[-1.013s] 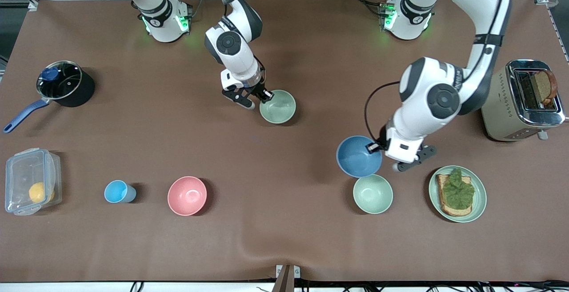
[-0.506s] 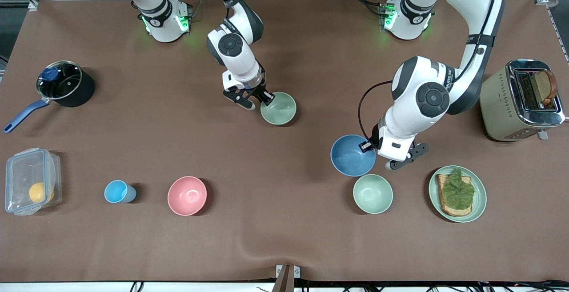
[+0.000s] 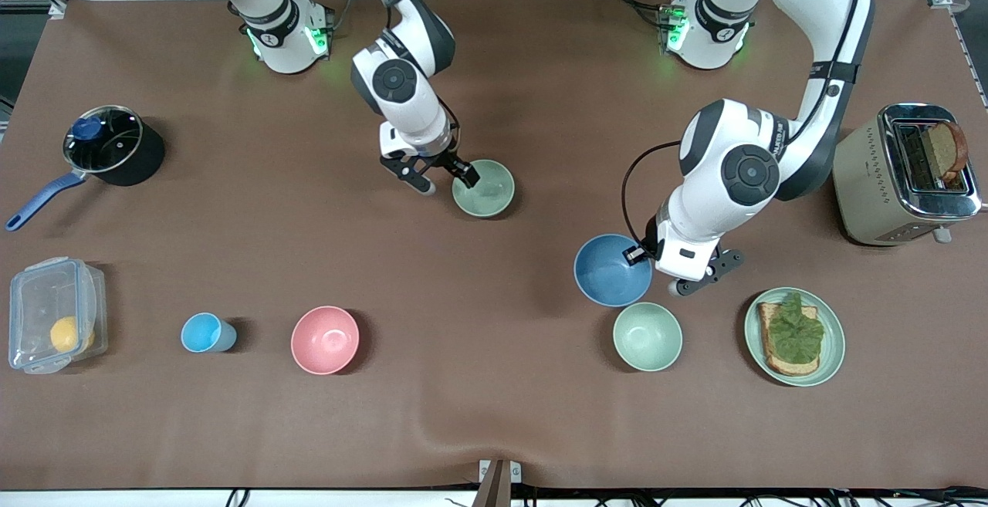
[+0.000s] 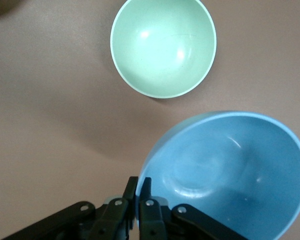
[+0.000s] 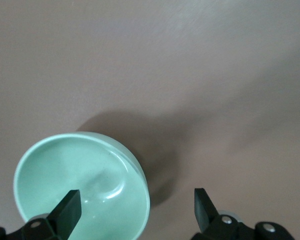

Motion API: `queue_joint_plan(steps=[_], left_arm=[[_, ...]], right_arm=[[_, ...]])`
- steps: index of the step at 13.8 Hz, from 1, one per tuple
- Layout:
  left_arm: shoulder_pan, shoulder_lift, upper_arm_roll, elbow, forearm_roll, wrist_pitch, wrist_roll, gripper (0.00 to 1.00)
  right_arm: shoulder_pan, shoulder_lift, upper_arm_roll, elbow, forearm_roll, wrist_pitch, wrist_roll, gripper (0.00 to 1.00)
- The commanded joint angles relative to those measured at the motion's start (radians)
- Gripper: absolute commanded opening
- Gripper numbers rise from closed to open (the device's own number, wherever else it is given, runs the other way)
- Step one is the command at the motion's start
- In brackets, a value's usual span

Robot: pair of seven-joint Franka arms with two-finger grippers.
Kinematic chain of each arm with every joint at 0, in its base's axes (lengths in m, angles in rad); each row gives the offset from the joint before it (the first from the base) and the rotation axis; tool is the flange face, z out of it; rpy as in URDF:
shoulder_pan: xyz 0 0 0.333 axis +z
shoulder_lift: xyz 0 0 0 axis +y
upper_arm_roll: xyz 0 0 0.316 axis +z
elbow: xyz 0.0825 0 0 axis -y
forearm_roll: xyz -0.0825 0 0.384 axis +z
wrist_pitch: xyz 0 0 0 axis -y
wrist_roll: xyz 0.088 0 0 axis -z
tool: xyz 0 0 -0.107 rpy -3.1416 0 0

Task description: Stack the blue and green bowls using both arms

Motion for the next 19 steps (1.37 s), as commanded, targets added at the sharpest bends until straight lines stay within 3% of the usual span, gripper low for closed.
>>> queue_joint_plan(steps=[1,5,11,15,19], left_arm=[[-0.003,0.004,0.004,0.021,-0.015,-0.017,-0.013,0.0],[-0.02,0.007,-0.009,0.029,-0.039,-0.017,-0.019,0.0],[-0.187,0.047,-0.042,0.034,-0.075,-0.015,-0.134,0.0],[-0.303,0.102,-0.042,0.055,-0.107,-0.003,-0.166,0.0],[-0.33,0.14,-0.042,0.086,-0.116,-0.003,-0.209,0.0]], right_arm=[[-0.086,-0.016,0.008,0.048,0.016,-0.105,0.028,1.0],[-0.189,0.025,0.008,0.045,0.292,-0.108,0.073,1.0],[-0.163,0.159,0.014,0.049,0.556,0.008,0.06,1.0],[-0.131,0.193,0.014,0.049,0.605,0.074,0.062,1.0],[-0.132,0.193,0.014,0.049,0.665,0.077,0.062,1.0]])
